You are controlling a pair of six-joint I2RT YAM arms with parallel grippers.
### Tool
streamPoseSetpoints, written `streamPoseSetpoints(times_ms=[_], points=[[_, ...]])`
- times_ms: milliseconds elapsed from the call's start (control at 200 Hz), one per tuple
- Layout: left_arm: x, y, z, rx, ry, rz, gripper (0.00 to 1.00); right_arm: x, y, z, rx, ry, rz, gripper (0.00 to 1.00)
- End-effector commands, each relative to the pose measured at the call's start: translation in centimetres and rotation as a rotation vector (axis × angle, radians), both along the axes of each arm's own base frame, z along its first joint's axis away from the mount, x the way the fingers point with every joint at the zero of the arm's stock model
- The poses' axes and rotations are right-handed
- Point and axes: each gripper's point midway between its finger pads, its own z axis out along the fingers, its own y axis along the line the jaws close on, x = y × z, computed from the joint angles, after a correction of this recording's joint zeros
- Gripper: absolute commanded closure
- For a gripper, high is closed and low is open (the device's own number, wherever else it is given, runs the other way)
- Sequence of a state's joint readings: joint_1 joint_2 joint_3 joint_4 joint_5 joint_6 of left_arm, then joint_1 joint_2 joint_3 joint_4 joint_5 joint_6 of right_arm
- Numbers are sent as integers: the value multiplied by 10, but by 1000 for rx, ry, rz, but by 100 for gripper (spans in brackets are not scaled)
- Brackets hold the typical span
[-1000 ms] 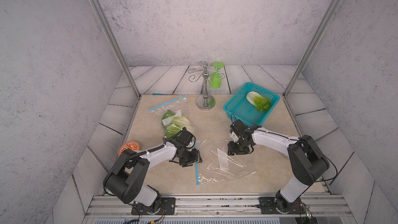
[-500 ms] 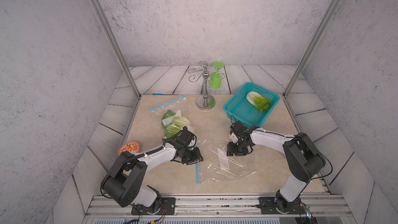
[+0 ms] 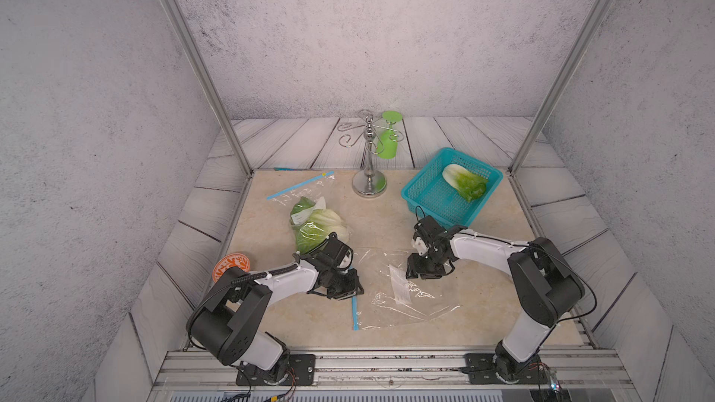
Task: Put the chinese cabbages into a zipper bag and zip it
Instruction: Pick up the zipper food storage bag at the center of the board, then open the zipper of the food storage bag at the center of the board.
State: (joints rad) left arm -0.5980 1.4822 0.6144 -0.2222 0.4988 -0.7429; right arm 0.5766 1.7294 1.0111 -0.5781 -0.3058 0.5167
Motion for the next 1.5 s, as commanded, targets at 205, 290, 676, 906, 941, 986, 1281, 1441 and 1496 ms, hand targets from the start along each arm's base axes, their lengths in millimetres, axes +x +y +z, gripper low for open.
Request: streamPoseSetpoints(times_ms=[205,290,676,906,941,986,1281,1441,1496], points=[[23,-1,74,-38,-306,-84,100,0,1,36,13,-18,32,44],[19,-4,121,-75,-455,-218,100,12,-1,89,8,-136,112,43],[5,-4,250,30,-806,-777,100,44,1,287,139,-784,480,30],[25,6,274,213,-973,-899,100,37,39,332,335,-961,739,20],[24,7,275,216,-977,-908,100,37,40,330,329,-975,783,20],[21,6,277,210,-985,-920,100,38,41,326,315,-1010,829,19],[2,1,280,189,-1009,-1031,100,58,74,330,393,-1088,1047,15],[6,-4,280,202,-1029,-1037,100,33,84,313,557,-939,1200,28],[15,-5,278,233,-1042,-1022,100,17,86,312,657,-865,1234,38]])
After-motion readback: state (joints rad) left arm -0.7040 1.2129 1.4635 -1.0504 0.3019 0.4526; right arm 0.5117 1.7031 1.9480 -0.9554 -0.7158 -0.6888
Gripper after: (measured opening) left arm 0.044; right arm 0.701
